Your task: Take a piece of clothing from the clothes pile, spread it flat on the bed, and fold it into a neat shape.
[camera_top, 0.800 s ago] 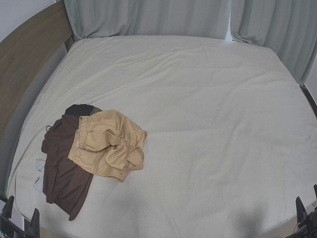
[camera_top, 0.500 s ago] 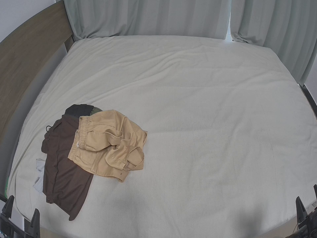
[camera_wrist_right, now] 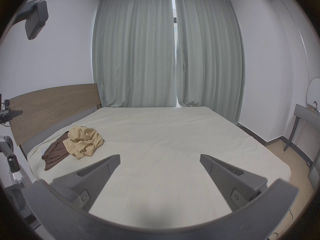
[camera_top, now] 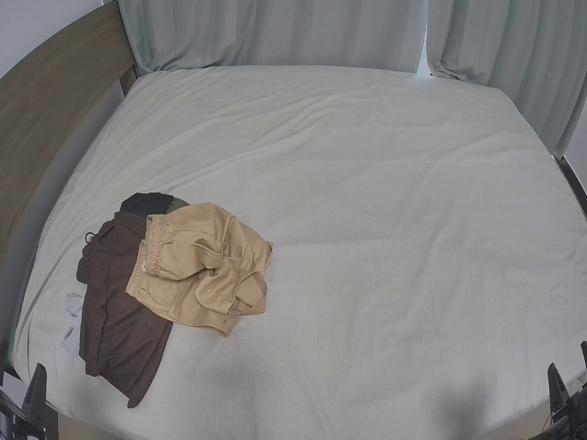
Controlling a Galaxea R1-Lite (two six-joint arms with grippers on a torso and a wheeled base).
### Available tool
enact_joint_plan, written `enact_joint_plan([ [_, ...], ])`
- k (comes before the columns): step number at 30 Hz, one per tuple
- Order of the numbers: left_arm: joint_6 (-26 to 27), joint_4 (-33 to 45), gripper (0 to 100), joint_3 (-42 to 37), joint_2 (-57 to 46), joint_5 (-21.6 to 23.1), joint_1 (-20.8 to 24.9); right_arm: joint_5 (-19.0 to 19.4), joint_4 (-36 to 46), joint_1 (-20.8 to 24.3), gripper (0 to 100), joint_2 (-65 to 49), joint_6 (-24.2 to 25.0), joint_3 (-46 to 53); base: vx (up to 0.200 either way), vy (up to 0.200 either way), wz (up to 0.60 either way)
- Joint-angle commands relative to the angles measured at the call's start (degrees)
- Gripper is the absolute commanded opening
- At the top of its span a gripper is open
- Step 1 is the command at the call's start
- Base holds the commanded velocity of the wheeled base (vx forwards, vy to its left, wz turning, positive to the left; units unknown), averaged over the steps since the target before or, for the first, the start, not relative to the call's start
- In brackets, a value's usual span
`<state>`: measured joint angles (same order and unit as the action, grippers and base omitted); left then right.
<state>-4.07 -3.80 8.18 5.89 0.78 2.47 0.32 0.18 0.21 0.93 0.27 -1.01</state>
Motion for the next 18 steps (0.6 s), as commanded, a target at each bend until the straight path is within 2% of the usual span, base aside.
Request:
enact_joint_plan([
  [1, -2.43, 0.46, 100, -0.09, 4.13, 0.19, 2.54, 0.03, -0.01, 0.06, 100, -0.84, -0.09, 1.01, 0.000, 0.000, 0.00],
  [3, -4.01, 0.20, 100, 0.26, 6.68, 0.45, 3.85, 0.03, -0.01, 0.06, 100, -0.84, 0.00, 0.92, 0.000, 0.000, 0.00],
  [9, -4.28, -0.24, 100, 2.54, 11.87, 0.63, 5.00, 0.03, -0.01, 0.06, 100, -0.84, -0.09, 0.92, 0.000, 0.000, 0.00],
  [12, -4.28, -0.24, 100, 4.83, 15.29, 2.65, 5.61, 0.03, -0.01, 0.06, 100, -0.84, -0.09, 1.01, 0.000, 0.000, 0.00],
  [15, -4.19, -0.24, 100, 6.50, 20.48, 6.78, 6.05, 0.03, -0.01, 0.06, 100, -0.84, -0.18, 0.92, 0.000, 0.000, 0.00],
  [18, -4.01, -0.24, 100, 8.26, 24.08, 8.45, 6.14, 0.03, -0.01, 0.06, 100, -0.84, -0.18, 0.92, 0.000, 0.000, 0.00],
])
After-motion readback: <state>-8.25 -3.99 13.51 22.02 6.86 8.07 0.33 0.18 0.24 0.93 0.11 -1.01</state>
